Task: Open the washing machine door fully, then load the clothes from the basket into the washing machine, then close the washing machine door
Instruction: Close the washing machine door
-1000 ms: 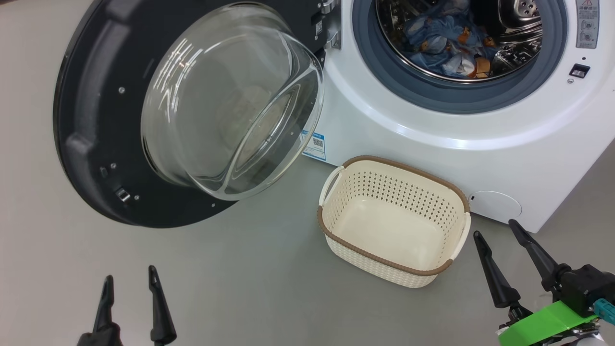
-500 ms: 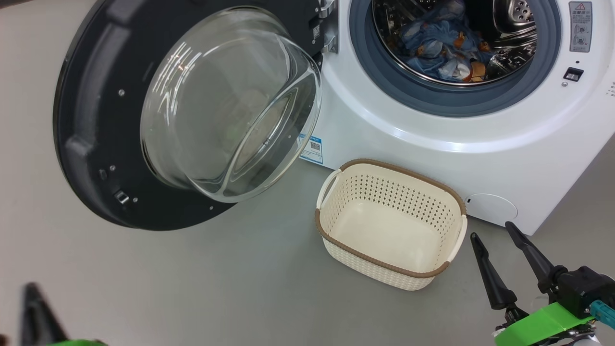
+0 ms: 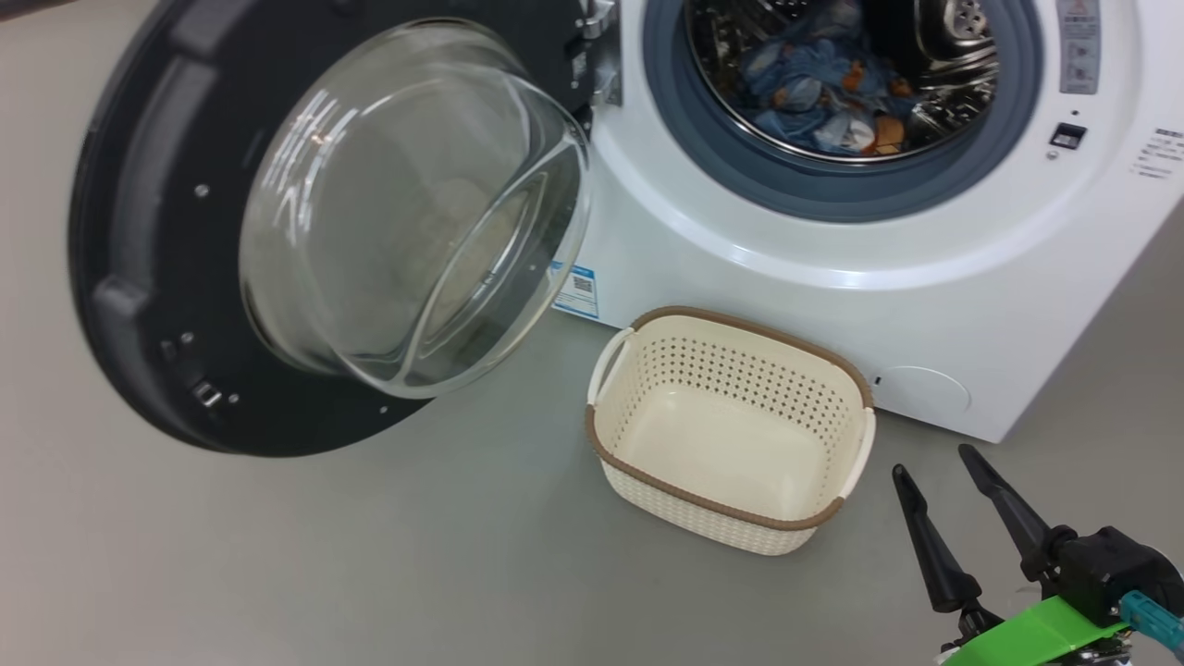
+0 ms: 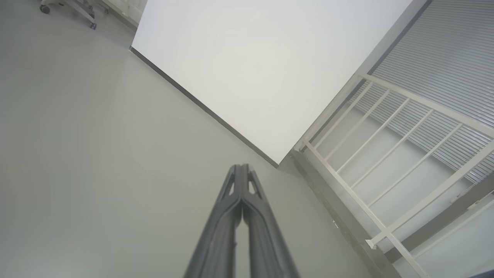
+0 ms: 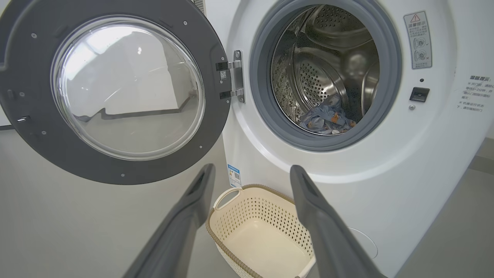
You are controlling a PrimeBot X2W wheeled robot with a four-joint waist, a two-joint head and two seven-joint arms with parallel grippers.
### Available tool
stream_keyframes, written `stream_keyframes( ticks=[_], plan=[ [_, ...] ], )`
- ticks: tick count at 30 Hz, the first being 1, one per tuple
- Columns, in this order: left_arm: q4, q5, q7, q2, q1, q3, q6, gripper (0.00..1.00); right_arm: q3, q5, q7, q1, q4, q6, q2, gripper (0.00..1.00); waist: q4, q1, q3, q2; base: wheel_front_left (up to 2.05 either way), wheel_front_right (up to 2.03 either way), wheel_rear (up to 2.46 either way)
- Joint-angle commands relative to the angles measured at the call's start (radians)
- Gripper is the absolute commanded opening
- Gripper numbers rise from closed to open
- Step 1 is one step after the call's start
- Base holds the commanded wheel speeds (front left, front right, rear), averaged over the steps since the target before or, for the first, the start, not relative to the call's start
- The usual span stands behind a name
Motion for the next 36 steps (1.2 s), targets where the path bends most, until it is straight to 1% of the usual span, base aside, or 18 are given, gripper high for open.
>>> stream_keyframes(
  ticks=[1,2,4,7,9,12,15,18,25,36],
  plan=[
    [0.017,0.007,0.018,0.098,-0.064,0.029,-0.001,0.00,0.029,-0.009,-0.005,-0.014,-0.018,0.002,-0.012,1.00,-0.026,0.0000,0.000,0.0000,0.00,0.00,0.00],
    [0.017,0.007,0.018,0.098,-0.064,0.029,-0.001,0.00,0.029,-0.009,-0.005,-0.014,-0.018,0.002,-0.012,1.00,-0.026,0.0000,0.000,0.0000,0.00,0.00,0.00],
    [0.065,-0.039,0.056,0.129,-0.133,0.049,-0.004,0.00,0.032,-0.008,-0.005,-0.012,-0.015,0.002,-0.013,1.00,-0.041,0.0000,0.000,0.0000,0.00,0.00,0.00],
    [0.131,-0.122,0.107,0.168,-0.237,0.102,0.012,0.00,0.045,-0.008,-0.005,-0.011,-0.009,0.002,-0.016,1.00,-0.070,0.0000,-0.001,0.0000,0.00,0.00,0.00],
    [0.165,-0.159,0.129,0.193,-0.281,0.132,0.024,0.00,0.050,-0.006,-0.005,-0.013,-0.005,0.002,-0.016,1.00,-0.094,0.0000,-0.001,0.0000,0.00,0.00,0.00],
    [0.211,-0.194,0.160,0.235,-0.320,0.161,0.032,0.00,0.059,-0.005,-0.005,-0.013,0.000,0.002,-0.016,1.00,-0.130,0.0000,-0.001,0.0000,0.00,0.00,0.00],
    [0.246,-0.225,0.185,0.262,-0.348,0.185,0.034,0.00,0.062,-0.002,-0.005,-0.009,0.006,0.002,-0.020,1.00,-0.159,0.0000,0.004,0.0000,0.00,0.00,0.00],
    [0.268,-0.260,0.207,0.268,-0.368,0.210,0.035,0.00,0.065,0.001,-0.005,-0.006,0.007,0.002,-0.031,1.00,-0.180,0.0000,0.016,0.0000,0.00,0.00,0.00],
    [0.290,-0.319,0.253,0.255,-0.379,0.244,0.034,0.00,0.075,0.010,-0.005,-0.023,0.003,0.002,-0.058,1.00,-0.224,0.0000,0.042,0.0000,0.00,0.00,0.00],
    [0.280,-0.377,0.323,0.210,-0.392,0.251,0.028,0.00,0.080,0.020,-0.005,-0.032,-0.003,0.002,-0.095,1.00,-0.248,0.0000,0.070,0.0000,0.00,0.00,0.00]
  ],
)
